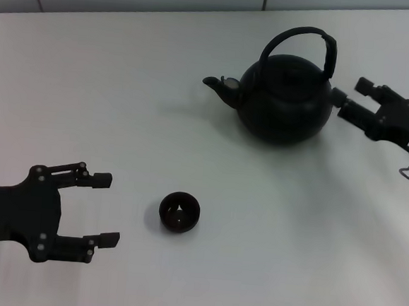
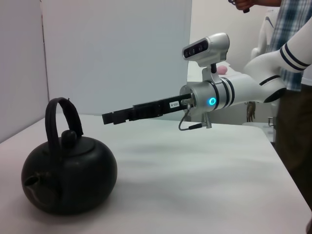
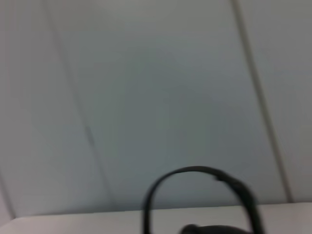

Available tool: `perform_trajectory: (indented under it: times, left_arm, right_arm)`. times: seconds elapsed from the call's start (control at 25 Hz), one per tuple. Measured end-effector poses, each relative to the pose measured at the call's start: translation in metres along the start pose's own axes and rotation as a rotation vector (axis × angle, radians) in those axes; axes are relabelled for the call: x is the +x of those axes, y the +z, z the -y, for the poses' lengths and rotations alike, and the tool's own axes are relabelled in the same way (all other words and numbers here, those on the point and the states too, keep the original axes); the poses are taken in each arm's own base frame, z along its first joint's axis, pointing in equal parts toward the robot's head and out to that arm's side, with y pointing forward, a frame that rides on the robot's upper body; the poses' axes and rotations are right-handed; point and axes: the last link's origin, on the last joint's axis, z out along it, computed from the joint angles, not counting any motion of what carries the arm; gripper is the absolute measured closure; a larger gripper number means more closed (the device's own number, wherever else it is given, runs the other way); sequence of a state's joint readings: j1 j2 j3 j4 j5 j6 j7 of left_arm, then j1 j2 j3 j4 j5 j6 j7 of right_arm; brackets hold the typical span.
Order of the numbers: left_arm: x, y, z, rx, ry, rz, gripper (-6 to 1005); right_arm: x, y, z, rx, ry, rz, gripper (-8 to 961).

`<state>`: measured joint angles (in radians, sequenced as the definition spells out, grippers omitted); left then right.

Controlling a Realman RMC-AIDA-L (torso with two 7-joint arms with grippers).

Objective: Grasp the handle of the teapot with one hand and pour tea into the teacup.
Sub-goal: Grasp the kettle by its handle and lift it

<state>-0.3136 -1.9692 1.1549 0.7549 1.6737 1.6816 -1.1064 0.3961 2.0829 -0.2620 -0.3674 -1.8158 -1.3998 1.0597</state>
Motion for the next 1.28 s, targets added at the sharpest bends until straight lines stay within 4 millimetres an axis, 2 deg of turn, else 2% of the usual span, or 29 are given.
perform_trajectory:
  times: [0.36, 0.84, 1.28]
  left_arm:
    - [-0.002, -0.001, -0.001, 0.010, -0.013, -0.003, 164]
    - [-0.004, -0.003, -0.003, 0.011, -0.021, 0.003, 165]
    - [-0.004, -0.001, -0.003, 0.012, -0.021, 0.000, 166]
  right_arm:
    - [-0.006, 0.009, 0.010, 0.083, 0.027, 0.048, 201]
    - [-0.008, 0.049, 0.006, 0.108, -0.003, 0.032, 202]
    - [-0.002, 0.060, 0.010, 0.165, 0.010, -0.011, 201]
